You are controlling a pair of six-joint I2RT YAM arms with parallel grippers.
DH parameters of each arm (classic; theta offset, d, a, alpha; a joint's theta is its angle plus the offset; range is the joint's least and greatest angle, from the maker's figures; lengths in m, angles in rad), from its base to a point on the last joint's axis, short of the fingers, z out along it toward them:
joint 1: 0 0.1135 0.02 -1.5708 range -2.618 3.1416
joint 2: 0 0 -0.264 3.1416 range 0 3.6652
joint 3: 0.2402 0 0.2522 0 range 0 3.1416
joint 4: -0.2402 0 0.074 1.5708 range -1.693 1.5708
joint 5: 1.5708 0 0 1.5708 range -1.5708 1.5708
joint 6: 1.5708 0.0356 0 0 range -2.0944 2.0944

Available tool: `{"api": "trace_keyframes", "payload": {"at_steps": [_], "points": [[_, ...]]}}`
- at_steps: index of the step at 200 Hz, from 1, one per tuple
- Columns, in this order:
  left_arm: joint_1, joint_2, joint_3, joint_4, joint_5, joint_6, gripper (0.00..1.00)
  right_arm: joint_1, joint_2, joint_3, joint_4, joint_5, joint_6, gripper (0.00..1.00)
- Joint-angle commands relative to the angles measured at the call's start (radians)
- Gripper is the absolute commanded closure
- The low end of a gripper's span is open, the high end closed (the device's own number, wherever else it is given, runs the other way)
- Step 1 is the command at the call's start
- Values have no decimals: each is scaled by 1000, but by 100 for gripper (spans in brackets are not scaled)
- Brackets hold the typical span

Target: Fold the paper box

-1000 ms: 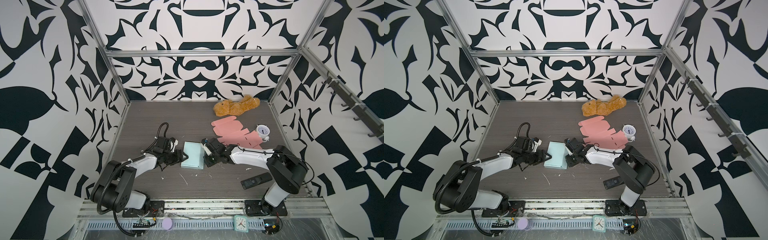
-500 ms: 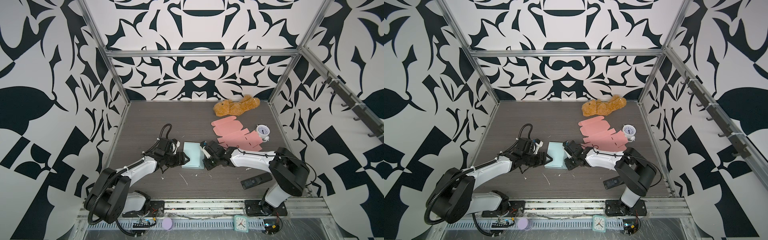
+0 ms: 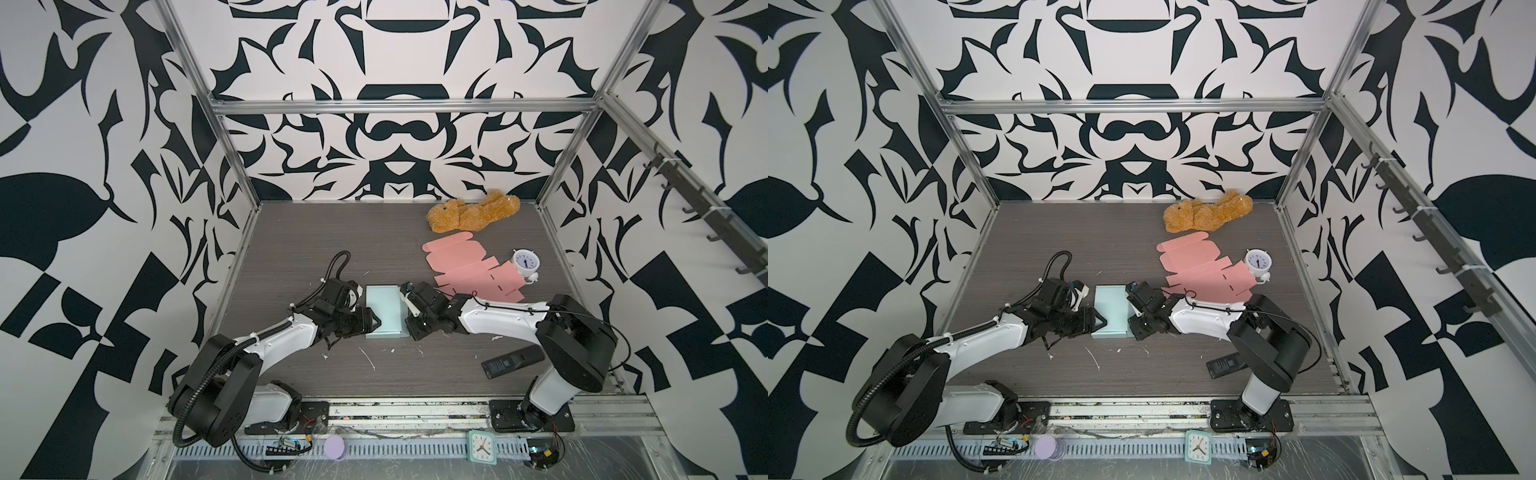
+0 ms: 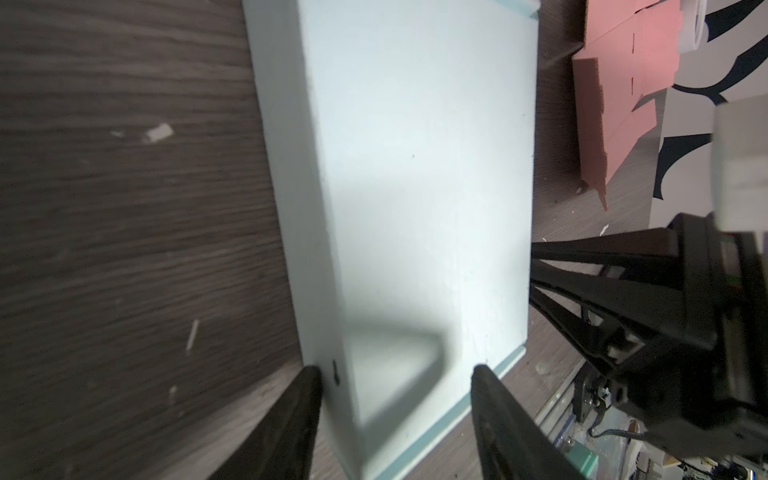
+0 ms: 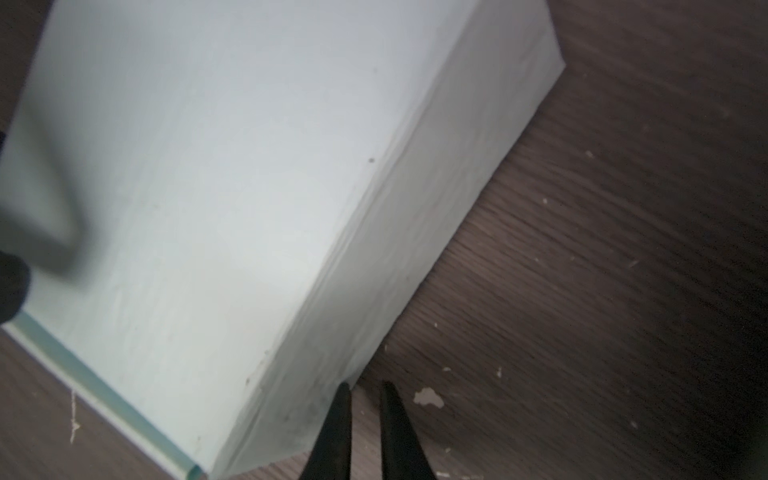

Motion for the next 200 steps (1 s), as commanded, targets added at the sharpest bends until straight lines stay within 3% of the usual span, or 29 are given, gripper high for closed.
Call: {"api": "trace_keyframes", "payload": {"at_steps": [1,95,200], "points": [[-21,8,-26,35,45,-29,40,33,16,48,35,-46,15,84],[-46,-25,-50,62,59,-70,41,59,27,75,81,-85,31,84],[-47,-37,-63,85,79,-94,42,64,-7,-3,279,-204,81,84]]}}
